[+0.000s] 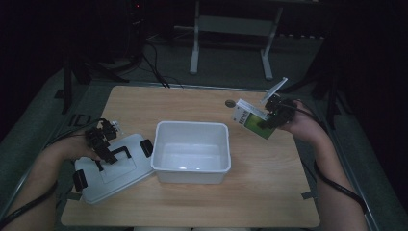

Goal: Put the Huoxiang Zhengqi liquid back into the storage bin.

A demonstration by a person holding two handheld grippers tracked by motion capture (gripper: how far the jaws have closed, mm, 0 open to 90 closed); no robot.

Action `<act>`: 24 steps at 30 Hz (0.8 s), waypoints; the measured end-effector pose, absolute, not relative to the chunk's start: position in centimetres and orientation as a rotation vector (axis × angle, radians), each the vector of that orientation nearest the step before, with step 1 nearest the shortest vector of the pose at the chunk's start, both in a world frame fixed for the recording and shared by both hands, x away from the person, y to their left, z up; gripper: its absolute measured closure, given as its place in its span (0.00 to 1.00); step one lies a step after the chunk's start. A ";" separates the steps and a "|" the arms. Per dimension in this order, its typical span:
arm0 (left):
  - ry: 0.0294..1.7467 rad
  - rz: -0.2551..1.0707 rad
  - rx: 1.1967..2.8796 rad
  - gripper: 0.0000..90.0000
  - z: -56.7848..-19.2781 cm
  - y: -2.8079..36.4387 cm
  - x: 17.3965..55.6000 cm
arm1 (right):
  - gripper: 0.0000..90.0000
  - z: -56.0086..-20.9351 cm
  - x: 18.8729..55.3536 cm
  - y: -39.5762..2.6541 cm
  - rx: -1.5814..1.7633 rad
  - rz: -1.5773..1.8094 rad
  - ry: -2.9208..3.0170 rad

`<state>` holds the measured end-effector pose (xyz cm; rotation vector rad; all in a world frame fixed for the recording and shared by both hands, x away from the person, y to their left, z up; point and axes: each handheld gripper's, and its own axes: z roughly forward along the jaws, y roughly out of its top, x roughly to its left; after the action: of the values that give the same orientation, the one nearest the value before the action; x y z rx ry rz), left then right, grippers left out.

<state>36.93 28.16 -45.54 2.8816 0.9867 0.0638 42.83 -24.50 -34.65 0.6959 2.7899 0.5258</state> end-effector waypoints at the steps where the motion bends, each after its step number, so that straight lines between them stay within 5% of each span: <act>1: 0.991 0.057 2.879 0.30 -45.5 28.1 36.9 | 0.72 -34.2 42.5 -24.1 0.672 0.551 2.793; 24: 0.986 0.037 2.892 0.30 -45.7 27.9 36.8 | 0.72 -32.2 35.8 -12.3 0.088 0.619 2.960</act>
<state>36.79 27.87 -45.72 2.8924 0.9861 0.0368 35.85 -12.26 -32.23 0.0880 2.9603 0.6188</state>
